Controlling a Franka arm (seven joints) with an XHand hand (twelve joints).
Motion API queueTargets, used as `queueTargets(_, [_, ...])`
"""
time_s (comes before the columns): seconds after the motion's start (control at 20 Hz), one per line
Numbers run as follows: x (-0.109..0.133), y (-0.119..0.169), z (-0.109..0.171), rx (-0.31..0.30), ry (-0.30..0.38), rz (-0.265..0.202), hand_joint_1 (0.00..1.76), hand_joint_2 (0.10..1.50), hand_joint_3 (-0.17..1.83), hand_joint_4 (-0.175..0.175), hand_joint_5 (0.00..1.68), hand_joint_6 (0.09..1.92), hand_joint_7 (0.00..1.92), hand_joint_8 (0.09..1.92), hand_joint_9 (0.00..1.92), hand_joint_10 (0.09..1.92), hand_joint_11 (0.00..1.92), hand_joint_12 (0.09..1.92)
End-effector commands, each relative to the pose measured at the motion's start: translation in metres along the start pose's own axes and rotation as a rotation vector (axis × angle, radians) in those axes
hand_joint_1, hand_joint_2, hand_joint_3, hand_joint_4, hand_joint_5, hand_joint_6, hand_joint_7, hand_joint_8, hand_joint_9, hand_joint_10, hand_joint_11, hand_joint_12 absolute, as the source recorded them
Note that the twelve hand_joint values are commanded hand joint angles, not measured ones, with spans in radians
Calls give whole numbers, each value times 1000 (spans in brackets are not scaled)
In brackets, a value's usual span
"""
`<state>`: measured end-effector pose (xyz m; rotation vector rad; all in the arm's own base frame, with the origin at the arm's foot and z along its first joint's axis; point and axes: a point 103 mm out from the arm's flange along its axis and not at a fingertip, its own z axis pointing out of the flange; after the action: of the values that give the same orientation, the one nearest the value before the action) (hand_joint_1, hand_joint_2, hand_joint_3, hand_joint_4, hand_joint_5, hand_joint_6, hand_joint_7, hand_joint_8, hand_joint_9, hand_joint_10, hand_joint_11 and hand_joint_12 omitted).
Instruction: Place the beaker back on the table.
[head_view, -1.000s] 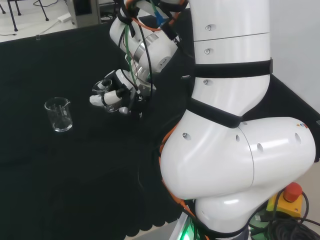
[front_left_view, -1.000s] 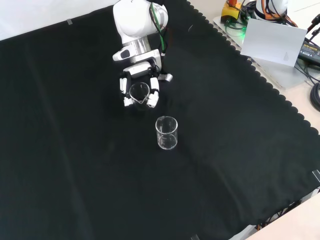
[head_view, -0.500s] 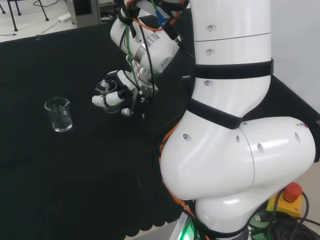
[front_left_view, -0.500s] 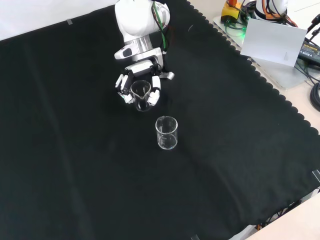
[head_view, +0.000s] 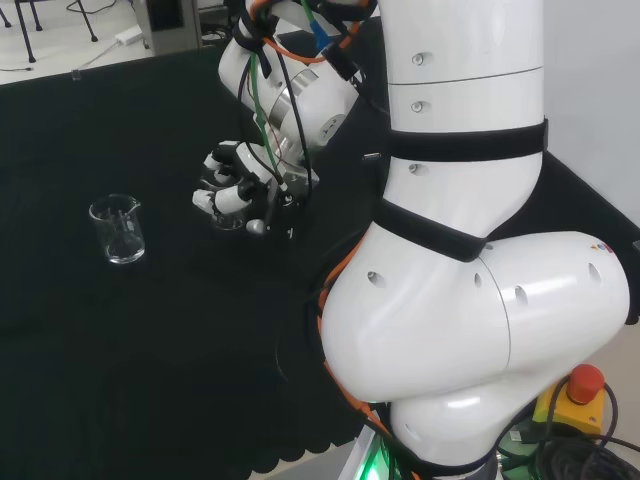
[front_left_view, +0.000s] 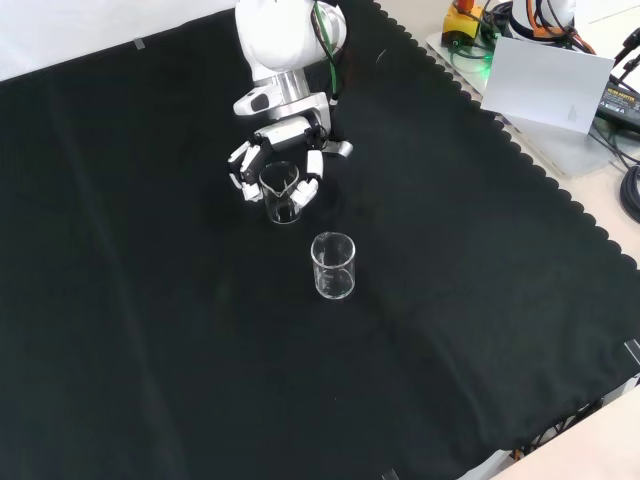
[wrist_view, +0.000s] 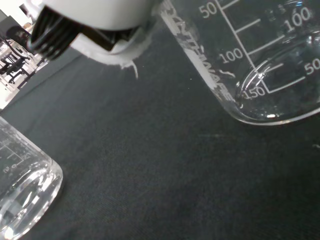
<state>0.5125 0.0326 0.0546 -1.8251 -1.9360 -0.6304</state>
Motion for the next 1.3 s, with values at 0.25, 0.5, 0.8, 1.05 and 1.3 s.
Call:
queueTargets(0.25, [6,-3,-21,26,-16,-18,897,500,631,-58,439,690,622,678,625,683,100,1369])
queueTargets(0.5, [15,-10,-33,20,-33,-40,883,501,630,-55,425,619,561,673,575,686,44,1375])
queueTargets(0.8, [28,-22,-54,-5,-44,-41,874,506,627,-55,430,591,553,670,570,685,32,1376])
queueTargets(1.05, [37,-33,-76,-21,-68,-34,870,509,623,-55,430,578,547,667,569,684,27,1378])
queueTargets(1.3, [42,-47,-97,-29,-89,-17,866,516,612,-54,433,544,533,660,567,679,23,1381])
